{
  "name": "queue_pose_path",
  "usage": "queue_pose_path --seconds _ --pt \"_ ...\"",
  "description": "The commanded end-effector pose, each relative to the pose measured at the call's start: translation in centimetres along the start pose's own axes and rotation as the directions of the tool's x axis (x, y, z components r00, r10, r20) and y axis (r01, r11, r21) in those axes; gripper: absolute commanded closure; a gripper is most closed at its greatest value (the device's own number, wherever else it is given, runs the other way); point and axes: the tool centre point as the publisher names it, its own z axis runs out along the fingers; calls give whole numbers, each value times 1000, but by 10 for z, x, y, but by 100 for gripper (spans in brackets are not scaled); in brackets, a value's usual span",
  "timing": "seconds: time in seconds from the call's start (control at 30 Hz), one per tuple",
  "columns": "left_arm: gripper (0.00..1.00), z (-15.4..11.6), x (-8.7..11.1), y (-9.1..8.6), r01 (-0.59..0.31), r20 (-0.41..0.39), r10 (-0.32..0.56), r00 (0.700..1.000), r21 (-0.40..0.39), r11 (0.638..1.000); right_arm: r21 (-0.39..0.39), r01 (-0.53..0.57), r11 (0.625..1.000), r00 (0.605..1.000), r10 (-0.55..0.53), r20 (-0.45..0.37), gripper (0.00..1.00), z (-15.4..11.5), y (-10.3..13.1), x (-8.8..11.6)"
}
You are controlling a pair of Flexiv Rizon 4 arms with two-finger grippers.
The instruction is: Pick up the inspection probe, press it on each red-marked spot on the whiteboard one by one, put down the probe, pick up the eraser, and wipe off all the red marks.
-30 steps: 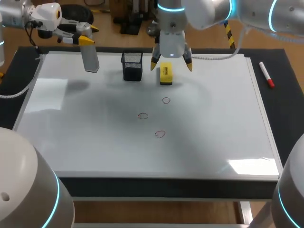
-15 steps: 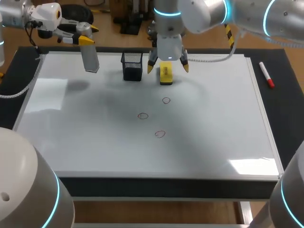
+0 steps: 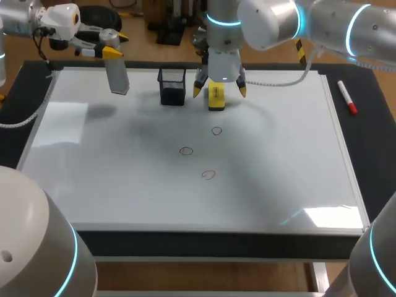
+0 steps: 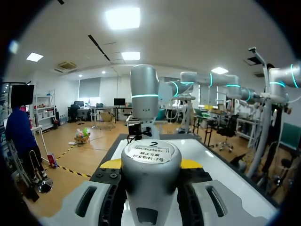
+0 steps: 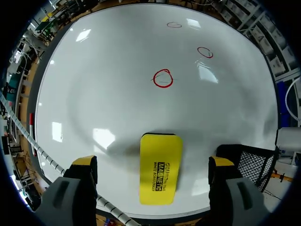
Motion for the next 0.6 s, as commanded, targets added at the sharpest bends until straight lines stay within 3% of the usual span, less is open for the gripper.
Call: queue_pose_path --seconds 0.03,0.13,0.27,0.3,0.4,0.47,0.5,0.6 --pt "100 0 0 -1 -2 1 2 1000 1 1000 0 -1 1000 1000 1 1 0 2 -4 1" --pt "100 0 0 -1 -2 1 2 1000 1 1000 0 -8 1000 1000 8 6 0 3 -5 1" --pt "100 0 0 -1 -2 1 2 1000 1 1000 -3 -11 1000 1000 11 10 29 4 -6 1" --pt "100 0 0 -1 -2 1 2 1000 1 1000 -8 -16 1000 1000 16 14 50 5 -7 1" --pt "100 0 0 -1 -2 1 2 1000 1 1000 -12 -21 1000 999 21 38 64 4 -8 1" --pt "100 0 0 -1 -2 1 2 1000 1 1000 -2 -26 1000 999 26 38 93 0 -9 1" --pt "100 0 0 -1 -2 1 2 1000 1 1000 6 -28 1000 999 28 37 100 -2 -9 1" --pt "100 0 0 -1 -2 1 2 1000 1 1000 20 -35 999 999 34 35 100 -6 -10 3"
